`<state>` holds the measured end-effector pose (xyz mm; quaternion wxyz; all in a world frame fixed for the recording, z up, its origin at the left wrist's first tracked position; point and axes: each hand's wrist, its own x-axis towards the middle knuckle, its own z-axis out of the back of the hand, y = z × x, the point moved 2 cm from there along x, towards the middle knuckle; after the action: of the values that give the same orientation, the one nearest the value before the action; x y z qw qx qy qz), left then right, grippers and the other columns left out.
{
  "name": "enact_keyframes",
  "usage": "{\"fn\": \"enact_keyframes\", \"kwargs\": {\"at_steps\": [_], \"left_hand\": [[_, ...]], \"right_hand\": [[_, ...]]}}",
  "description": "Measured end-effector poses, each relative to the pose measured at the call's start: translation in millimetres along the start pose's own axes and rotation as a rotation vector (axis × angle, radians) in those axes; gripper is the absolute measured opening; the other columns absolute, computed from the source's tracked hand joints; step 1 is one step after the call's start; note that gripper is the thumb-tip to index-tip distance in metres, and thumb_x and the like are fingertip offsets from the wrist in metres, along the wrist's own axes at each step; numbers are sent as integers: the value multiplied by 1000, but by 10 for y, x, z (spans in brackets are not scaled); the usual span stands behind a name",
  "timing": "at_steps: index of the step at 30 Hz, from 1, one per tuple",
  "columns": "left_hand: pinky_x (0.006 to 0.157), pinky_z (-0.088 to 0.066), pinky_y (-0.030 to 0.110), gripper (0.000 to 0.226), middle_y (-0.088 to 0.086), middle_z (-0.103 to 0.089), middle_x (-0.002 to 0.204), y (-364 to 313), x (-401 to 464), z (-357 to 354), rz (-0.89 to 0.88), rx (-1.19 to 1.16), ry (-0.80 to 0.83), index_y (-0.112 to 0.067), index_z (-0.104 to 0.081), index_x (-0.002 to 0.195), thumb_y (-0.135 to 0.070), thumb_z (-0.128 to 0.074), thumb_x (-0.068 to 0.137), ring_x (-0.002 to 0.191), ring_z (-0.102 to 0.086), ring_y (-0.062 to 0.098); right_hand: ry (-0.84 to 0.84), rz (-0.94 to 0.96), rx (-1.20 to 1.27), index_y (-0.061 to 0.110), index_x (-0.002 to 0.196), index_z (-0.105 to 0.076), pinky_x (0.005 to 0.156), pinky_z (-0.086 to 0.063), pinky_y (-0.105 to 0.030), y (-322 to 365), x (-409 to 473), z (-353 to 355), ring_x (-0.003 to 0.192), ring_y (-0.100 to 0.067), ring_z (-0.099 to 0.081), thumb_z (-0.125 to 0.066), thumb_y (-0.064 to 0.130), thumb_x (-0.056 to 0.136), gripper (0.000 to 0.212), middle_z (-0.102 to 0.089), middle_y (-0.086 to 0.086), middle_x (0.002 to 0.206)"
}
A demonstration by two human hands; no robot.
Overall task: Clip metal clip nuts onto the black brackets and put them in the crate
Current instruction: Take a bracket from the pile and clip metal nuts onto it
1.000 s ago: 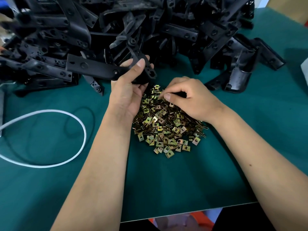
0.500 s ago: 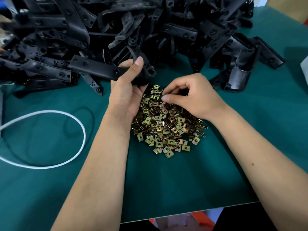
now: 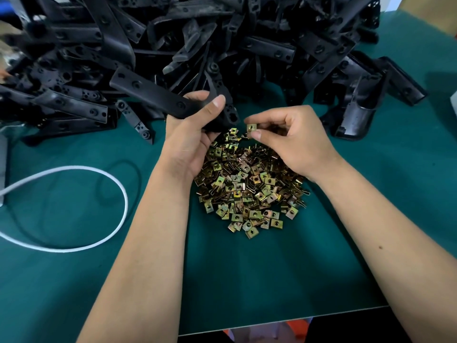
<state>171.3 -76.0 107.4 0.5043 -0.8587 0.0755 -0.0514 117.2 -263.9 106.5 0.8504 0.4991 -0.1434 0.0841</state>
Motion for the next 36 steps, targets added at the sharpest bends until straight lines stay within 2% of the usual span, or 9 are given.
{"fn": "enact_keyframes", "kwargs": {"at_steps": [3, 6, 9, 14, 17, 22, 25, 31, 36], "left_hand": [[83, -60, 37, 27, 10, -71, 98, 6, 10, 8, -4, 11, 19, -13, -61, 101, -1, -76, 83, 90, -73, 23], [86, -59, 37, 31, 10, -72, 99, 27, 10, -19, 12, 27, 60, -13, -60, 103, 0, -76, 79, 92, -73, 23], [81, -60, 35, 33, 8, -76, 96, 32, -2, -40, 17, 81, 113, -14, -60, 102, 1, -76, 77, 90, -75, 24], [76, -61, 32, 35, 7, -77, 93, 30, -45, -60, 11, 99, 141, -15, -61, 100, 1, -79, 75, 87, -75, 23], [72, -60, 29, 35, 7, -76, 90, 31, -63, -66, 20, 98, 149, -14, -61, 102, 3, -79, 76, 83, -75, 22], [74, -59, 29, 37, 8, -74, 92, 35, -59, -62, 24, 120, 167, -14, -60, 104, 2, -78, 76, 84, -74, 22], [74, -59, 30, 36, 7, -75, 91, 46, -54, -58, 21, 118, 185, -14, -59, 105, 5, -76, 80, 84, -74, 21], [76, -59, 29, 37, 7, -74, 91, 49, -69, -82, 29, 112, 187, -14, -60, 104, 4, -76, 76, 85, -74, 21], [75, -59, 29, 37, 10, -72, 94, 43, -68, -76, 38, 93, 193, -14, -60, 104, 5, -75, 76, 84, -74, 21]], "right_hand": [[-17, 5, 7, 19, 106, -81, 83, -49, -11, -3, 7, -4, 87, 3, -70, -73, 17, 95, 14, -77, 15, 90], [-61, -11, 29, 18, 93, -81, 69, -42, -8, -21, 10, 17, 68, 7, -61, -66, 20, 101, 18, -76, 9, 77], [-87, -52, 69, 23, 91, -78, 68, -45, -15, -19, 20, 17, 68, 1, -60, -64, 20, 101, 18, -74, 7, 75], [-148, -92, 155, 22, 81, -72, 66, -40, -8, -11, 32, 5, 63, 6, -52, -62, 16, 100, 23, -61, 23, 61], [-160, -111, 190, 22, 80, -72, 63, -38, -12, 10, 18, -1, 61, 2, -47, -61, 16, 101, 25, -56, 19, 60], [-151, -104, 197, 6, 82, -73, 72, -43, -22, -3, 26, -33, 68, -4, -52, -62, 24, 101, 28, -60, 6, 65], [-118, -86, 190, 2, 84, -73, 76, -44, -26, -14, 29, -44, 70, -5, -53, -62, 28, 101, 33, -61, 4, 67], [-64, -89, 209, 13, 79, -74, 83, -47, -35, -16, 14, -46, 72, -6, -56, -62, 24, 103, 28, -64, 9, 66], [-42, -107, 243, 10, 81, -74, 86, -49, -40, -6, 8, -57, 75, -9, -57, -62, 24, 102, 28, -65, 8, 67]]}}
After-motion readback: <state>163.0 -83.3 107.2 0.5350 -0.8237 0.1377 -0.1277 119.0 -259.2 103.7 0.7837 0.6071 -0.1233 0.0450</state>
